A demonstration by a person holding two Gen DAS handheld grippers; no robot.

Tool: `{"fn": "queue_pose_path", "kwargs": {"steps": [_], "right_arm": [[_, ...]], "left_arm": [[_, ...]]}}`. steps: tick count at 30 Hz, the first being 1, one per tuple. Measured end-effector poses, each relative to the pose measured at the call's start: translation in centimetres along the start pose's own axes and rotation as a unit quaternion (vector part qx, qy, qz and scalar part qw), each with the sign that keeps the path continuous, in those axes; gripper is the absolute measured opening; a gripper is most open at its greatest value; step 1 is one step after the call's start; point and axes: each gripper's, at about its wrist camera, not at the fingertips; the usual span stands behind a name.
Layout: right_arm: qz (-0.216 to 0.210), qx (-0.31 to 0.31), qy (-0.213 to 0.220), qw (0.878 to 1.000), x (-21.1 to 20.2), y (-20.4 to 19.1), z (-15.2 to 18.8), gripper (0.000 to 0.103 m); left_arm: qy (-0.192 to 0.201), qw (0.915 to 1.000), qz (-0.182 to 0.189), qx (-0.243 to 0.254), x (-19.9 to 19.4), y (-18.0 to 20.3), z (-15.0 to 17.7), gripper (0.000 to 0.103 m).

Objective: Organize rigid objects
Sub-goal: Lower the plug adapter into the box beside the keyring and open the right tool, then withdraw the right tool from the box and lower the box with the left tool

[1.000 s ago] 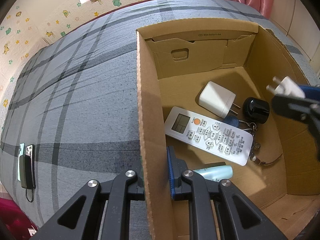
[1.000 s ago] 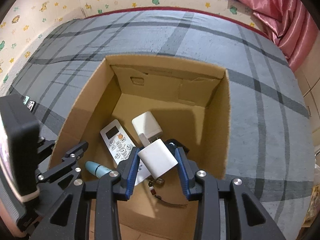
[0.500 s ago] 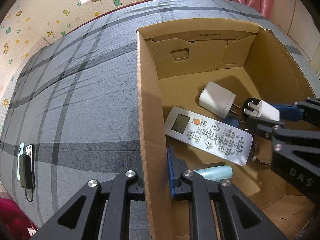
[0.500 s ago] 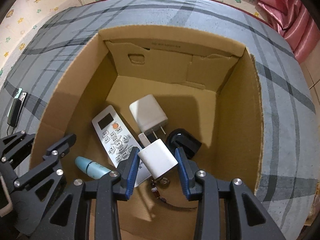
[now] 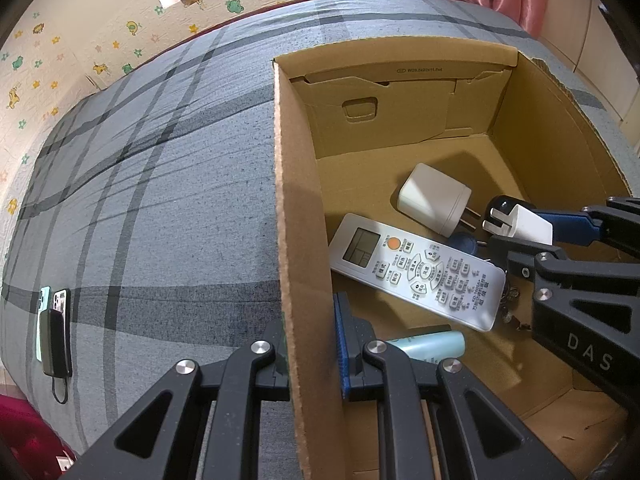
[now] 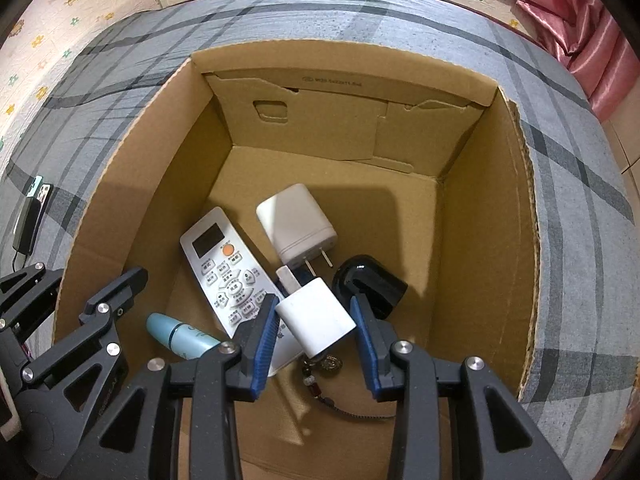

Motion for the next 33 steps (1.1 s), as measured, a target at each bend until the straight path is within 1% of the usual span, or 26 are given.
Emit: {"fn": "queue_pose_path", "kwargs": {"steps": [3,4,5,6,14,18,20,22,29,30,31,32,33], "right_arm": [[0.002,0.0,0.003,1.0,-0.2,0.0,0.0,0.04],[0.0,-0.002,0.005,1.0,-0.3,0.0,0.0,0.042],[0.0,-0.002,0.008,1.0,-0.5,-0.1,0.0,0.048],[0.0,-0.003,0.013,1.0,-0.6,-0.1,0.0,0.051],[0.007,-0.008,0.032,0.999,-1.7,-0.4,0.1,0.058],[0.011,-0.009,0.045,0.999,-2.7,-0.6,0.4,0.06],[0.02,-0.011,0.055,0.998,-3.6,-0.7,0.5,0.071],[0.02,-0.006,0.063,0.998,-4.6,-0.6,0.7,0.073],[0.041,0.017,0.076,0.996,-7.2,0.8,1.5,0.085],[0.041,0.02,0.078,0.996,-7.6,1.1,1.8,0.085],[0.037,0.023,0.079,0.996,-8.0,1.4,2.0,0.087],[0.04,0.025,0.079,0.996,-8.2,1.6,2.2,0.092],[0.047,0.027,0.081,0.995,-8.5,1.8,2.5,0.093]], "left_arm": [[0.0,1.0,0.0,0.0,0.0,0.0,0.0,0.016],[0.0,1.0,0.0,0.0,0.0,0.0,0.0,0.016],[0.0,1.0,0.0,0.0,0.0,0.0,0.0,0.016],[0.0,1.0,-0.001,0.0,0.0,0.1,0.0,0.016],[0.0,1.0,-0.001,0.0,-0.1,0.0,-0.1,0.016],[-0.001,1.0,-0.001,0.001,-0.1,0.0,-0.1,0.016],[-0.001,1.0,-0.002,0.001,-0.1,0.0,-0.1,0.016],[-0.002,1.0,-0.001,0.001,0.0,0.0,-0.1,0.016],[-0.002,1.0,-0.004,0.002,-0.1,0.0,-0.1,0.016],[-0.002,1.0,-0.003,0.002,-0.1,0.0,-0.1,0.016],[-0.002,1.0,-0.003,0.002,-0.1,0.0,-0.1,0.016],[-0.002,1.0,-0.005,0.003,-0.1,0.1,-0.1,0.016],[-0.003,1.0,-0.006,0.003,0.0,0.0,-0.1,0.016]]}}
Point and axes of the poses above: each gripper's, at about its wrist camera, not at the fingertips, and x roughly the way its jaws point, y to its right, z to its underside, and after that the axes turned 2 degrees about -z, right-handed
